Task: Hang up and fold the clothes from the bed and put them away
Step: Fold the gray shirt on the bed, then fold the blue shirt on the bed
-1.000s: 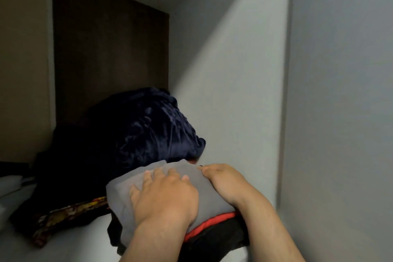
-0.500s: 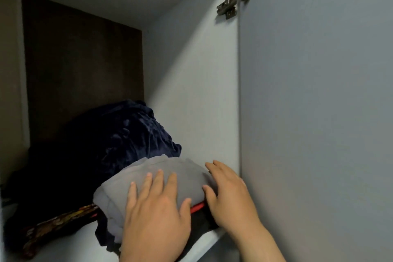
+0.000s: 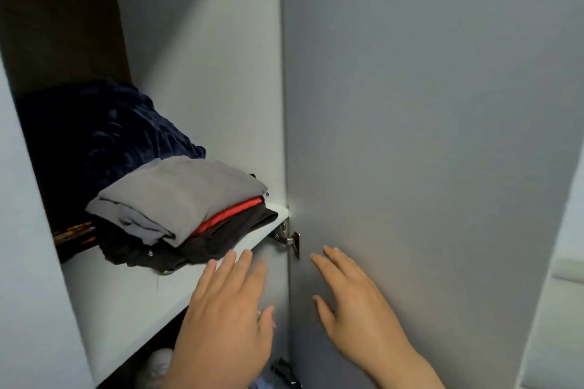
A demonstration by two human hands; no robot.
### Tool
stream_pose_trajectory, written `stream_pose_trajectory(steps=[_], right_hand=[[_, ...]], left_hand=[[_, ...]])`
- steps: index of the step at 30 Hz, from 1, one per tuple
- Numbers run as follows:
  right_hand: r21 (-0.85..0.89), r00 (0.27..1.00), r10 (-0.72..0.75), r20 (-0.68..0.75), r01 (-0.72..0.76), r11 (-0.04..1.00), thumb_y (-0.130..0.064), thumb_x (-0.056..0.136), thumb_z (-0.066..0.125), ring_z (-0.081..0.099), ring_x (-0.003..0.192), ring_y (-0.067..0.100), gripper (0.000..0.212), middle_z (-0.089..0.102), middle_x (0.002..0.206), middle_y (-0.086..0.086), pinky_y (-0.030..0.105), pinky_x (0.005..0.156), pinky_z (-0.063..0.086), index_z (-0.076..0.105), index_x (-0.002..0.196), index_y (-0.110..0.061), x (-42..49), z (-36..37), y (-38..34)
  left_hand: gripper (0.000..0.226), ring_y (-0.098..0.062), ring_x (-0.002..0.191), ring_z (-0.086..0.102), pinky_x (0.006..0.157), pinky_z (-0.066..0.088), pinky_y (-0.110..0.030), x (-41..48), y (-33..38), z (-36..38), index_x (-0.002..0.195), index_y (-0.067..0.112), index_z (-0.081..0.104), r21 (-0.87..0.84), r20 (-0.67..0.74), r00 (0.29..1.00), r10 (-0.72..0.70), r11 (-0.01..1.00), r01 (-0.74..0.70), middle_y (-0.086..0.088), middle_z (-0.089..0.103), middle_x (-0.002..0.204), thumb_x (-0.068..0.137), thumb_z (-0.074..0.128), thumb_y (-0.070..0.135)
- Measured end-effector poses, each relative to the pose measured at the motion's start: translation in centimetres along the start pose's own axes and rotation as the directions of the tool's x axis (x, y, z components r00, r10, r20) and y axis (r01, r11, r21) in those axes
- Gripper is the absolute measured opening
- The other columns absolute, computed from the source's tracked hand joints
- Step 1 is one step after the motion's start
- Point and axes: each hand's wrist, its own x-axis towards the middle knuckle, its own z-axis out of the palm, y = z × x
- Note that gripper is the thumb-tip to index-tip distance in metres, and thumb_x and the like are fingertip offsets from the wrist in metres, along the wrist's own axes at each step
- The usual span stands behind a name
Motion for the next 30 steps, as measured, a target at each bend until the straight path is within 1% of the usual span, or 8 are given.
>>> stream_pose_trajectory(steps=[2,5,8,11,14,19,27,30], right_hand=[[-0.023,0.999,0.031,0.007,-0.031,0.999,-0.028,0.095,0.055,0.018,0.152,0.012,0.064,0.023,0.164,-0.005,0.016,0.116,0.007,0.032,0.154,-0.028,-2.0,-0.5,-0.5],[-0.049,0.997,0.069,0.026,-0.068,0.996,-0.029,0.095,0.054,0.016,0.152,0.01,0.063,0.022,0.164,-0.006,0.012,0.115,0.006,0.03,0.154,-0.03,-4.9,-1.1,-2.0],[-0.061,0.995,0.101,0.006,-0.101,0.993,-0.029,0.097,0.053,0.014,0.151,0.008,0.062,0.021,0.164,-0.009,0.007,0.109,0.0,0.029,0.154,-0.033,-7.8,-1.6,-3.8],[-0.069,0.992,0.129,0.007,-0.129,0.989,-0.029,0.098,0.054,0.015,0.151,0.008,0.061,0.022,0.164,-0.009,0.009,0.109,0.004,0.029,0.154,-0.033,-10.6,-2.0,-5.7],[-0.084,0.988,0.154,0.025,-0.151,0.985,-0.03,0.098,0.054,0.017,0.15,0.008,0.061,0.024,0.163,-0.009,0.0,0.103,-0.006,0.03,0.154,-0.033,-13.2,-2.7,-7.3],[-0.097,0.967,0.256,0.002,-0.254,0.962,-0.034,0.098,0.053,0.022,0.148,0.007,0.058,0.027,0.162,-0.01,-0.005,0.098,-0.009,0.033,0.153,-0.032,-17.6,-4.2,-8.2],[-0.126,0.871,0.477,-0.119,-0.49,0.863,-0.031,0.094,0.059,0.036,0.133,-0.002,0.051,0.045,0.148,-0.016,-0.005,0.099,0.009,0.048,0.144,-0.033,-24.7,-8.8,-4.9],[-0.134,0.798,0.575,-0.179,-0.599,0.79,-0.029,0.095,0.062,0.038,0.133,0.0,0.051,0.046,0.147,-0.016,0.003,0.103,0.019,0.049,0.144,-0.032,-27.5,-10.1,-2.3]], left_hand=[[0.069,-0.033,0.112,0.067,0.103,0.046,-0.048,-1.5,0.2,0.0,0.111,0.012,0.075,-0.043,0.022,1.0,0.013,0.999,-0.012,-0.011,0.071,0.12,0.048,0.094,0.031],[0.067,-0.035,0.111,0.067,0.095,0.047,-0.052,-4.1,-0.1,-0.2,0.11,0.011,0.075,-0.08,0.044,0.998,0.044,0.996,-0.04,-0.013,0.07,0.119,0.049,0.094,0.031],[0.063,-0.031,0.131,0.054,0.109,0.036,-0.047,-6.7,-0.5,-1.0,0.126,0.017,0.066,-0.11,0.11,0.993,0.034,0.994,-0.022,-0.007,0.06,0.137,0.068,0.081,0.038],[0.062,-0.027,0.14,0.043,0.116,0.028,-0.045,-9.5,-0.8,-1.5,0.135,0.023,0.057,-0.154,0.116,0.991,0.062,0.987,-0.044,-0.002,0.052,0.146,0.078,0.072,0.043],[0.064,-0.026,0.144,0.037,0.117,0.021,-0.041,-11.7,-1.0,-2.0,0.143,0.024,0.051,-0.244,0.122,0.99,0.074,0.969,-0.043,0.0,0.045,0.152,0.085,0.067,0.045],[0.068,-0.012,0.152,0.006,0.121,0.003,-0.03,-14.0,-0.2,-1.9,0.155,0.038,0.017,-0.371,0.142,0.98,0.14,0.926,-0.078,0.014,0.013,0.164,0.095,0.042,0.057],[0.064,-0.007,0.151,0.012,0.12,0.011,-0.025,-13.6,6.1,-1.4,0.151,0.037,0.033,-0.56,0.112,0.936,0.334,0.799,-0.218,0.016,0.022,0.161,0.091,0.047,0.057],[0.069,-0.009,0.148,0.025,0.117,0.018,-0.026,-12.7,9.9,-0.9,0.147,0.031,0.044,-0.621,0.089,0.889,0.45,0.722,-0.303,0.013,0.033,0.156,0.082,0.046,0.054]])
